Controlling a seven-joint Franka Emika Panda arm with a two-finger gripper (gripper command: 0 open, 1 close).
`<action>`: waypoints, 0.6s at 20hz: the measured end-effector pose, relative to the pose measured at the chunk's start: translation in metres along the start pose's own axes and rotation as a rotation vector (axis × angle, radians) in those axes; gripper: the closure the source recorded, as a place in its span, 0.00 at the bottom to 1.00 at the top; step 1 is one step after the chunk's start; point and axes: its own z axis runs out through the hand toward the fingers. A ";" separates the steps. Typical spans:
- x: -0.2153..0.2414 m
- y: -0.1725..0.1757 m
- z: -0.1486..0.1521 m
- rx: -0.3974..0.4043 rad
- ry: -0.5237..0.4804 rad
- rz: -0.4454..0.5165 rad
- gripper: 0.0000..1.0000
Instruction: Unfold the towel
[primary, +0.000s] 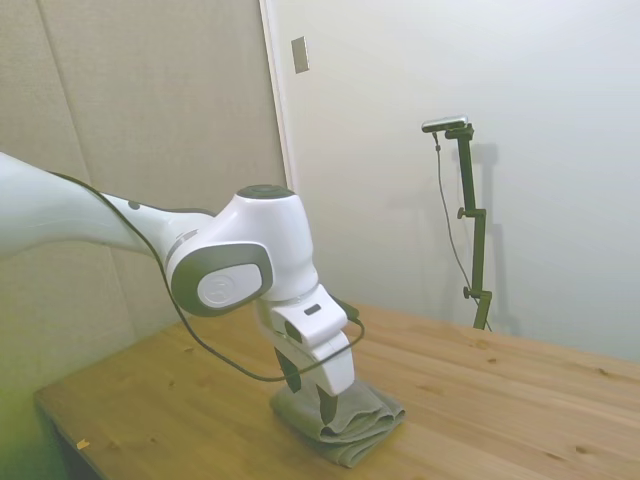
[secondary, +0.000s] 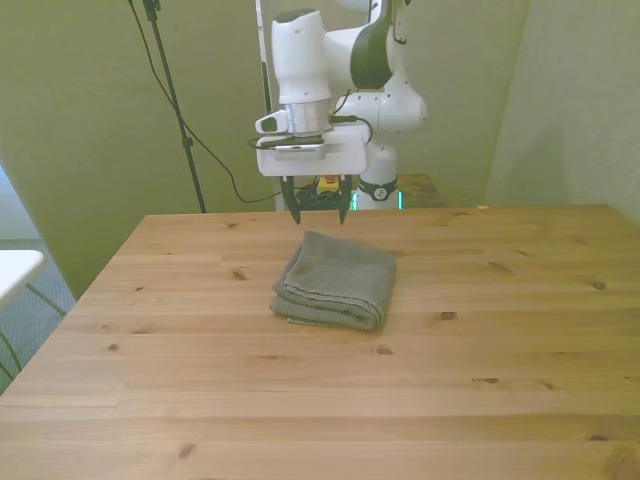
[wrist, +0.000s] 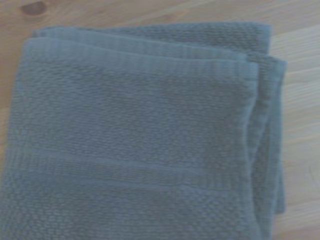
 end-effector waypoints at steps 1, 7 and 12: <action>0.008 0.007 -0.003 0.004 -0.014 0.006 0.00; 0.031 0.022 0.001 0.096 -0.169 -0.034 0.00; 0.039 0.035 0.008 0.088 -0.208 -0.033 0.00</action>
